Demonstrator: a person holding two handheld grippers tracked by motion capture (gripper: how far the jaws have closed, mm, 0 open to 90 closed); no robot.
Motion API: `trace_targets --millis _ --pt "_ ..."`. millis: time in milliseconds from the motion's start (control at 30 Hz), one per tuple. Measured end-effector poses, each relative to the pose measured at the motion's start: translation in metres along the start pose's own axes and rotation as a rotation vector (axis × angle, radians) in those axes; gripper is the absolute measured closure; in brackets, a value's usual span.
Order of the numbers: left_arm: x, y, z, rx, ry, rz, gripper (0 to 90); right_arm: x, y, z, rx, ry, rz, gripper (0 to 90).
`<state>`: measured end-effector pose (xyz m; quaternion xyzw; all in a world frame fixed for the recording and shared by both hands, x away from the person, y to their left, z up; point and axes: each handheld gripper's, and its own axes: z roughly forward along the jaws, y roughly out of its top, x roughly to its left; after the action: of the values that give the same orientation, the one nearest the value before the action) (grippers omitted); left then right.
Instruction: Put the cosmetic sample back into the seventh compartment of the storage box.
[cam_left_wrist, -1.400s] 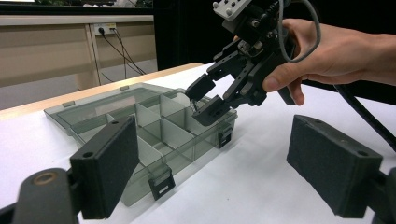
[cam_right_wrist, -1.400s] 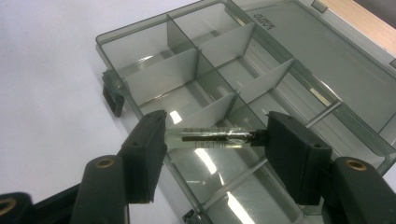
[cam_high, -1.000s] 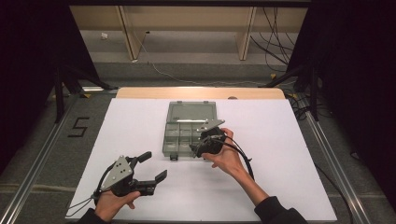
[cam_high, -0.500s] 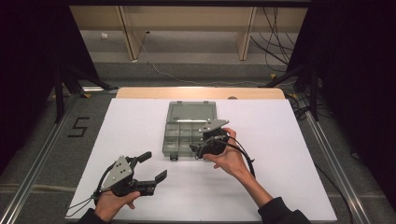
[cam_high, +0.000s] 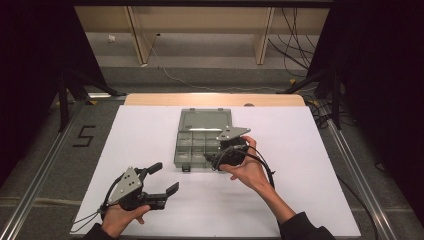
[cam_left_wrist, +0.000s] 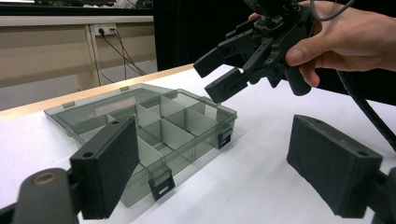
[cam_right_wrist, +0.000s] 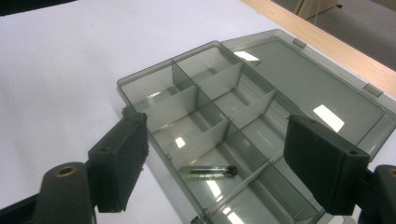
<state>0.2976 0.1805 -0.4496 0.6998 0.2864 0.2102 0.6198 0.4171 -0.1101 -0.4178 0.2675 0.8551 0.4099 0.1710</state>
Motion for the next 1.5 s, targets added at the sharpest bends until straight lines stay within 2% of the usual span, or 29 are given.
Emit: trace_targets --millis 133,167,500,667,867,1000,1467,1500 --pt "0.0 0.0 -0.001 0.01 0.007 -0.001 15.8 0.0 0.0 -0.004 -0.003 0.015 0.018 22.8" --pt "0.0 0.0 -0.001 0.009 0.007 0.0 15.8 0.0 0.0 -0.004 -0.015 0.005 0.016 22.6" --pt "0.0 0.0 0.0 0.0 0.002 0.0 15.8 0.003 -0.001 -0.019 -0.031 0.023 0.015 22.4" --pt "0.0 0.0 -0.001 0.01 0.008 0.0 15.8 0.005 0.0 -0.025 -0.063 0.033 0.018 22.5" --pt "0.0 0.0 -0.001 0.009 0.007 0.004 15.8 0.009 -0.001 -0.03 -0.079 0.032 0.007 22.6" --pt "0.0 0.0 -0.001 0.005 0.008 -0.003 15.8 0.011 -0.002 -0.035 -0.086 0.047 0.006 22.8" --pt "-0.001 0.0 -0.001 0.005 0.008 -0.003 15.8 0.01 -0.014 -0.049 -0.123 0.031 0.025 21.9" --pt "-0.001 0.0 -0.001 0.005 0.008 -0.003 15.8 0.01 -0.014 -0.05 -0.112 0.041 0.034 21.9"
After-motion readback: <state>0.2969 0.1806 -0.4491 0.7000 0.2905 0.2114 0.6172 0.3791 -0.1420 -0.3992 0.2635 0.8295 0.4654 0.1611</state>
